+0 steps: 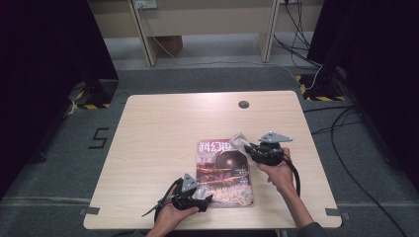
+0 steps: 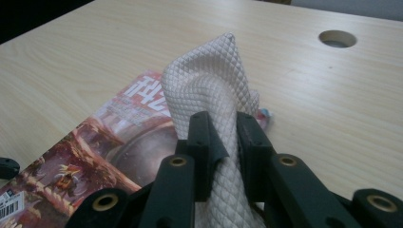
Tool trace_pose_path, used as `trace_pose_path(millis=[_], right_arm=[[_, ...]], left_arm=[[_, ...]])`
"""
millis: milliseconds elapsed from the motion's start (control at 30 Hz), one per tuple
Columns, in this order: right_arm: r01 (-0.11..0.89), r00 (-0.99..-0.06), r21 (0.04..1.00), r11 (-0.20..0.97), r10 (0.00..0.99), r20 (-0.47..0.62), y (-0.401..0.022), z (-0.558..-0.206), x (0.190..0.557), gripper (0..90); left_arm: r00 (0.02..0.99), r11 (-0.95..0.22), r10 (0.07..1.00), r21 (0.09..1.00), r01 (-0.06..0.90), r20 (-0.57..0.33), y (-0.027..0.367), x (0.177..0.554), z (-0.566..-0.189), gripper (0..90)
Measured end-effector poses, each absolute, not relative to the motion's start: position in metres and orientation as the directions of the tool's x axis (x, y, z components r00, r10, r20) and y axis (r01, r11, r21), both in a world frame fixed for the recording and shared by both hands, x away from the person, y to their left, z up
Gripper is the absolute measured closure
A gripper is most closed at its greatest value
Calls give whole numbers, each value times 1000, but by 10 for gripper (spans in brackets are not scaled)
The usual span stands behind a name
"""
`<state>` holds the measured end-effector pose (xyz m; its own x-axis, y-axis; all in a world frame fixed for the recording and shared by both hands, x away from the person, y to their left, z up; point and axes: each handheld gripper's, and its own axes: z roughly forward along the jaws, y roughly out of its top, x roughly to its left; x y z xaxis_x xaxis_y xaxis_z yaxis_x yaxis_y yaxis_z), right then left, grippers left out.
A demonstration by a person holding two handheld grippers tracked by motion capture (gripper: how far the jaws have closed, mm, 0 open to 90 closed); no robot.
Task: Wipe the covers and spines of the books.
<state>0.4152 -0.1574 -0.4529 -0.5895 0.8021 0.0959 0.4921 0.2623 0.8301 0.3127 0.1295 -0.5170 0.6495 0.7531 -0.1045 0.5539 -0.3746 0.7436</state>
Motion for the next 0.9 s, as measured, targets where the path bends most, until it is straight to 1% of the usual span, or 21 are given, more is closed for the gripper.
trace_pose_path(millis=[100, 167, 267, 467, 567, 667, 733, 900], right_arm=[[495, -605, 821, 285, 791, 90, -149, -457, 414, 778], [494, -613, 815, 305, 787, 77, -145, -460, 412, 776], [495, -628, 802, 334, 776, 65, -141, -467, 410, 773], [501, -656, 777, 382, 753, 53, -128, -478, 405, 756], [494, -679, 758, 425, 733, 32, -120, -484, 401, 741], [481, -699, 725, 492, 715, -22, -112, -492, 398, 726], [458, -707, 705, 541, 703, -81, -108, -497, 398, 723], [447, -707, 701, 556, 699, -104, -108, -498, 399, 704]], left_arm=[[648, -379, 756, 747, 546, -91, 124, 304, -517, 217], [660, -403, 749, 747, 528, -62, 119, 299, -515, 225], [663, -417, 747, 745, 521, -45, 114, 291, -514, 237], [671, -426, 740, 737, 524, -50, 110, 279, -513, 237], [671, -425, 739, 733, 531, -58, 111, 276, -513, 238], [673, -416, 737, 739, 530, -68, 112, 276, -514, 238], [677, -421, 733, 739, 526, -64, 112, 277, -514, 232], [688, -423, 723, 747, 513, -62, 114, 278, -515, 224]])
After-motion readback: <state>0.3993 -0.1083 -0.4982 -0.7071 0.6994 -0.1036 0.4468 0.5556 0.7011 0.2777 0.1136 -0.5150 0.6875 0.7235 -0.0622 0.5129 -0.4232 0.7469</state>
